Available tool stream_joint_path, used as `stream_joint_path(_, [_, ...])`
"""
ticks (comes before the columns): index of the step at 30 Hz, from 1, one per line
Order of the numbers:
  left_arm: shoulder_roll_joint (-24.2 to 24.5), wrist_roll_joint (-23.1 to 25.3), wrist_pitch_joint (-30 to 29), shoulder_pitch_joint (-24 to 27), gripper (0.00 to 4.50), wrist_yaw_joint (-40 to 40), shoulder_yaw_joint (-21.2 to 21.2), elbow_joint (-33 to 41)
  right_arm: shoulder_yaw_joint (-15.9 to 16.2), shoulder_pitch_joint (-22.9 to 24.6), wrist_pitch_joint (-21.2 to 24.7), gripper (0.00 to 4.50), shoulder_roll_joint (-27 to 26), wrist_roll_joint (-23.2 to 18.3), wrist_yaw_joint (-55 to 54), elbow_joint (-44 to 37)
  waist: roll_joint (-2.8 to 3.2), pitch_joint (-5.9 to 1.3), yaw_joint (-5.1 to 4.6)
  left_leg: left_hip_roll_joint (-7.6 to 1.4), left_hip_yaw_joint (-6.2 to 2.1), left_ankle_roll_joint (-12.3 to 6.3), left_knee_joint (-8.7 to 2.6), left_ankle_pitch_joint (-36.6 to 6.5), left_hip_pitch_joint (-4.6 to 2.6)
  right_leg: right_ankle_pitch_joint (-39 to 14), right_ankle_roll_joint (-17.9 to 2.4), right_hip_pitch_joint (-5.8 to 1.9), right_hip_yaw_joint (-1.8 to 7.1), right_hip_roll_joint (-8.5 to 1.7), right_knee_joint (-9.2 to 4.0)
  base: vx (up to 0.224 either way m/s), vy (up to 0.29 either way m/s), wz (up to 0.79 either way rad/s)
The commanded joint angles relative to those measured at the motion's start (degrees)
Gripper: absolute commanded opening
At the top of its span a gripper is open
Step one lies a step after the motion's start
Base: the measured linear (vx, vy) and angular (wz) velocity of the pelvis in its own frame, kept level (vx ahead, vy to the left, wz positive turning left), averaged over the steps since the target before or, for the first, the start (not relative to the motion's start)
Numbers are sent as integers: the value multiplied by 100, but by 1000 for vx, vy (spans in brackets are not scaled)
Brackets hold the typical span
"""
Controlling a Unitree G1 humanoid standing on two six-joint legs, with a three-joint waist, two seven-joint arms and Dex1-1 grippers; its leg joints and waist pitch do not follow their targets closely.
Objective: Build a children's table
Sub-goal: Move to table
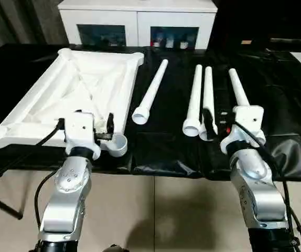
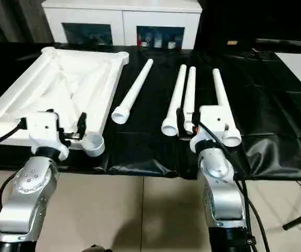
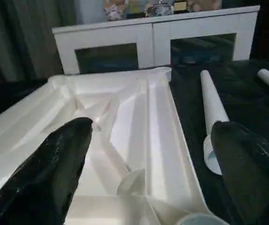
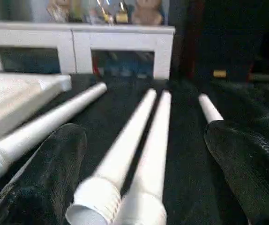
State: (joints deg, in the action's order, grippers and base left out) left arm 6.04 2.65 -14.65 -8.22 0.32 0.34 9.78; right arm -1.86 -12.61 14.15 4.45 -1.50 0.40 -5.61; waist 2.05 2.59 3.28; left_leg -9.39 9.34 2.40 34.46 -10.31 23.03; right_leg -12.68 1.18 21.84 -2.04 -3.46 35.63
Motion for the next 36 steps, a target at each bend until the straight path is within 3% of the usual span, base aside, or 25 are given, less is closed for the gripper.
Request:
stream_joint_path(1, [19, 127, 109, -84, 450, 45, -102, -87, -20, 79, 123, 448, -10, -2, 15, -128, 31, -324, 4, -299, -131, 125, -459, -1378, -138, -332, -759, -172, 260, -414, -444, 0, 0, 0])
stream_joint_path(4, [0, 187, 187, -135, 450, 25, -153, -158, -85, 181, 275, 448, -97, -460, 392, -270, 2, -352, 80, -212, -74, -639, -270, -1049, 11, -264, -941, -301, 453, -777, -561, 0, 0, 0])
stream_joint_path(6, [-5, 200, 180, -146, 450, 13, -162, -186, -124, 235, 269, 448, -200, -696, 422, -388, -64, -366, 228, -290, -293, -1192, 274, -616, 231, -818, -1057, -421, 864, -1504, -801, 4, 43, -2])
stream_joint_path(7, [-12, 188, 171, -153, 450, 10, -154, -195, -126, 226, 280, 448, -212, -716, 395, -383, -21, -352, 251, -341, -462, -1172, 483, -598, 379, -1154, -1197, -454, 983, -1681, -839, 10, 149, -14])
stream_joint_path(8, [-14, 186, 170, -158, 450, 10, -153, -201, -126, 219, 277, 448, -211, -717, 389, -374, -9, -355, 245, -322, -530, -1168, 491, -539, 440, -1225, -1290, -487, 933, -1630, -803, 10, 149, -14])
stream_joint_path(9, [-5, 197, 183, -162, 450, 24, -151, -209, -142, 201, 250, 448, -230, -691, 343, -344, 97, -373, 218, -207, -451, -1553, 29, -154, 202, -1264, -1310, -270, 492, -901, -645, 6, 203, -10])
stream_joint_path(10, [0, 194, 184, -157, 450, 25, -144, -203, -126, 193, 232, 448, -225, -656, 332, -331, 97, -373, 218, -207, -451, -1553, 29, -154, 202, -1264, -1310, -270, 492, -901, -645, 6, 244, 3])
stream_joint_path(11, [8, 193, 188, -161, 450, 28, -134, -207, -110, 175, 221, 448, -222, -612, 314, -307, 254, -436, 31, -136, -404, -2247, -201, 310, -335, -965, -1054, 53, 54, -181, -231, 6, 244, 3])
stream_joint_path(12, [14, 197, 181, -170, 450, 33, -125, -211, -111, 160, 236, 448, -236, -606, 297, -295, 384, -382, -163, -171, -448, -3077, -398, 703, -486, -1005, -523, 358, -324, 194, 534, -9, 263, 5])
stream_joint_path(13, [19, 201, 184, -184, 450, 33, -116, -216, -126, 143, 268, 448, -257, -600, 282, -294, 304, -357, -187, -331, -486, -3413, -498, 1069, -356, -953, 28, 424, -390, 107, 874, -38, 221, 3])
stream_joint_path(14, [21, 202, 188, -191, 450, 31, -112, -217, -135, 136, 283, 448, -265, -594, 277, -299, 291, -357, -145, -408, -471, -3464, -480, 1200, -329, -915, 199, 459, -404, 31, 920, -38, 221, 3])
stream_joint_path(16, [23, 209, 189, -202, 450, 36, -105, -218, -162, 122, 356, 448, -294, -647, 289, -310, 148, -352, -118, -490, -380, -3124, -514, 693, -306, -665, 394, 396, -268, -190, 772, -76, 166, -10])
stream_joint_path(17, [22, 209, 192, -207, 450, 34, -101, -222, -157, 114, 357, 448, -283, -631, 273, -308, -159, -407, -66, -222, -204, -2039, -277, -648, -130, -346, 539, 212, 176, -804, 174, -91, 159, -14])
stream_joint_path(18, [19, 212, 198, -221, 450, 38, -94, -236, -141, 85, 352, 448, -250, -572, 219, -293, -205, -446, 185, 183, -642, -794, 1346, -1470, 509, -478, 388, -109, 1246, -2173, -544, -97, 180, -16])
stream_joint_path(19, [22, 223, 198, -224, 450, 45, -96, -240, -136, 70, 353, 448, -241, -569, 213, -281, -55, -315, 47, 325, -940, 243, 1577, -1361, 608, -1172, 564, -123, 751, -1887, -567, -112, 230, -24])
stream_joint_path(20, [23, 226, 198, -225, 450, 47, -96, -241, -135, 65, 354, 448, -238, -568, 211, -278, -170, -206, 14, 341, -892, 545, 1528, -1486, 551, -1732, 474, -74, 575, -1678, -661, -112, 230, -24])
stream_joint_path(21, [39, 233, 225, -244, 450, 37, -116, -249, -136, 25, 366, 448, -238, -570, 208, -238, -159, -220, -7, 323, -794, 641, 1218, -1464, 306, -2498, -327, -254, 273, -1374, -650, -114, 279, -30])
stream_joint_path(23, [82, 271, 312, -263, 450, -59, -201, -224, -107, -7, 383, 448, -217, -563, 241, -228, 26, -227, -70, 121, -719, -151, 294, -907, -51, -2971, -1116, -297, 35, -979, -740, -99, 329, -11])
stream_joint_path(24, [98, 329, 307, -274, 450, -100, -270, -214, -62, -10, 378, 448, -185, -533, 280, -240, 282, -172, -349, -48, -785, -435, -344, -1832, -335, -2190, -988, 67, -305, -4, -222, -120, 316, 19])
stream_joint_path(25, [102, 360, 298, -283, 450, -108, -297, -222, -43, -12, 370, 448, -172, -525, 302, -242, 413, -286, -464, -356, -1022, 0, -572, -2392, -399, -481, -817, 10, -218, 53, 183, -113, 310, 16])
stream_joint_path(27, [60, 359, 295, -297, 450, -80, -302, -254, -24, 0, 378, 448, -179, -555, 348, -269, 476, -246, -435, -566, -1160, 1029, -642, -2609, -419, 524, -641, -79, -160, -60, 16, -95, 295, 10])
stream_joint_path(28, [37, 349, 294, -297, 450, -70, -303, -262, -20, 6, 391, 448, -180, -550, 338, -280, 507, -254, -488, -913, -1383, 1092, -753, -2251, -531, 0, -371, 4, -158, -74, 170, -58, 180, 7])
stream_joint_path(30, [29, 410, 306, -320, 450, -30, -349, -280, -41, -15, 399, 448, -185, -531, 295, -250, 514, -352, -450, -1123, -1487, 706, -716, -1194, -553, -763, -3, 200, -122, -48, 553, -68, 153, 6])
stream_joint_path(32, [33, 418, 292, -330, 450, -24, -354, -289, -52, -25, 403, 448, -188, -530, 282, -236, 503, -451, -404, -931, -1392, 192, -656, -498, -532, -804, 20, 218, -128, -11, 633, -93, 82, 0])
stream_joint_path(36, [27, 387, 295, -371, 450, 7, -319, -336, -56, -53, 372, 448, -166, -496, 269, -206, 328, -413, -318, -670, -1267, -665, -942, -1984, -376, -550, -421, 83, -8, -61, 411, -108, -67, -2])
